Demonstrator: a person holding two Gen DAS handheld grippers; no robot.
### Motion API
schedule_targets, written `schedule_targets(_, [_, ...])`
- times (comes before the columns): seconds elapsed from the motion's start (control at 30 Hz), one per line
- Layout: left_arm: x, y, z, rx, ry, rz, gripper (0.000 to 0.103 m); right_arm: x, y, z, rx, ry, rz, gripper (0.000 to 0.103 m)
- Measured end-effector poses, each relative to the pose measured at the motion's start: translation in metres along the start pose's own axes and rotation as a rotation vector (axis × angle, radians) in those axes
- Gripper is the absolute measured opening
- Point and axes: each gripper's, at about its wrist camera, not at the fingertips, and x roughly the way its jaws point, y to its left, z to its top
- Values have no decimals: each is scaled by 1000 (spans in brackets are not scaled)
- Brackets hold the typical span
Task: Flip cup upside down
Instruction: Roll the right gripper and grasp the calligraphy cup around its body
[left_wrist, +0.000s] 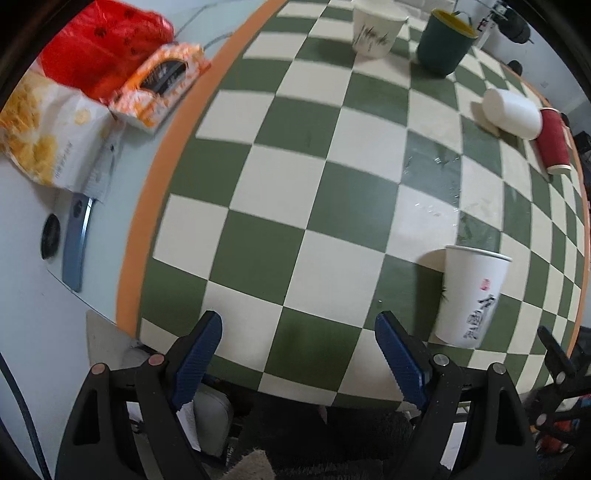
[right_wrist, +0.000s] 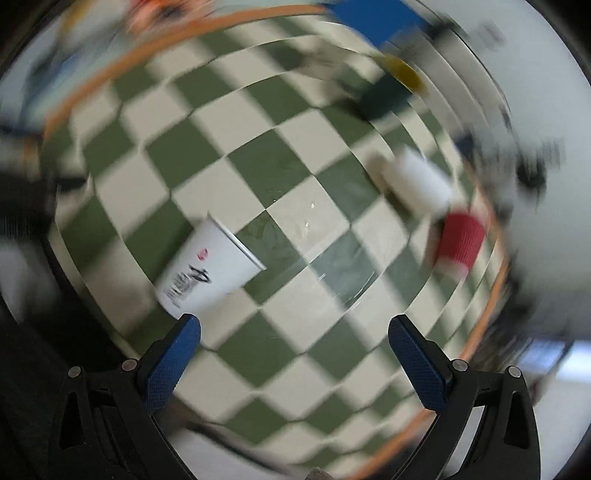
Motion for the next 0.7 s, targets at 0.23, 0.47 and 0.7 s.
schedule_targets(0.23, [42, 9, -3, -41, 84, -2, 85, 25, 84, 6, -734, -12, -202, 103])
schedule_targets(0.47, [68, 14, -8, -43, 136, -5, 85, 55, 128, -26, -1260, -31, -320, 102])
schedule_targets(0.7, [81, 14, -6, -44, 163, 13, 85, 83, 138, -43, -1539, -57, -364, 99])
